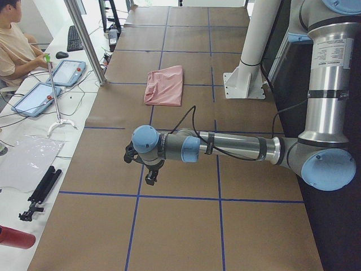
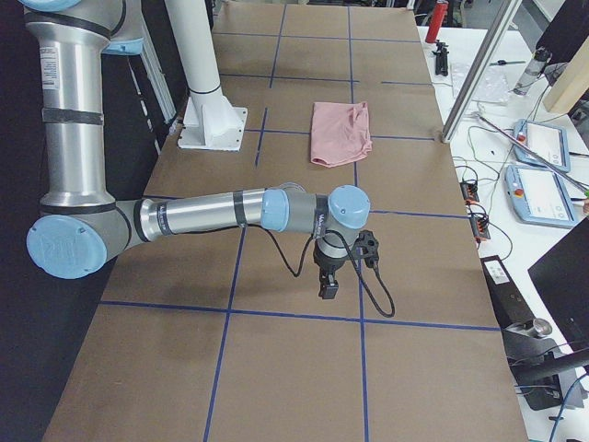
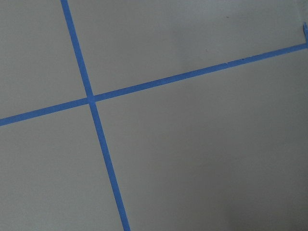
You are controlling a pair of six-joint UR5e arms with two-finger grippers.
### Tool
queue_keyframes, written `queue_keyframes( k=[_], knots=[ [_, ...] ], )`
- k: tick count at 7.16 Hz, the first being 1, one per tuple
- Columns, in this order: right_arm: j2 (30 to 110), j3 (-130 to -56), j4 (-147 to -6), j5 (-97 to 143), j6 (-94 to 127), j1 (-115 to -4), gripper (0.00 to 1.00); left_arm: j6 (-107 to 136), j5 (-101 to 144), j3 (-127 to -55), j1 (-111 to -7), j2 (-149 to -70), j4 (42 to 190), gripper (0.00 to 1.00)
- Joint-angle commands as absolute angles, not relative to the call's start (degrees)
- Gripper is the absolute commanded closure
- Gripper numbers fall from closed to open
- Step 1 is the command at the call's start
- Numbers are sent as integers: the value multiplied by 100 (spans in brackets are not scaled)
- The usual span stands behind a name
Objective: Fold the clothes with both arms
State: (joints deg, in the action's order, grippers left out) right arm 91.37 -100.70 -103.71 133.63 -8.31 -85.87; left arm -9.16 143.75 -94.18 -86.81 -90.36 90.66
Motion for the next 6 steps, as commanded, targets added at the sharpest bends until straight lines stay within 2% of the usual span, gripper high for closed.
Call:
queue_keyframes(
  k=[1,6],
  knots=[
    [9167,-10072,-10371,13395,-835,-8587,0,-695,14257,-9290,-8675,-9246,9088,0],
    [9211,-9976,-10362,13464,-844,-8587,0,-747,14168,-9360,-8675,-9246,9097,0]
  ],
)
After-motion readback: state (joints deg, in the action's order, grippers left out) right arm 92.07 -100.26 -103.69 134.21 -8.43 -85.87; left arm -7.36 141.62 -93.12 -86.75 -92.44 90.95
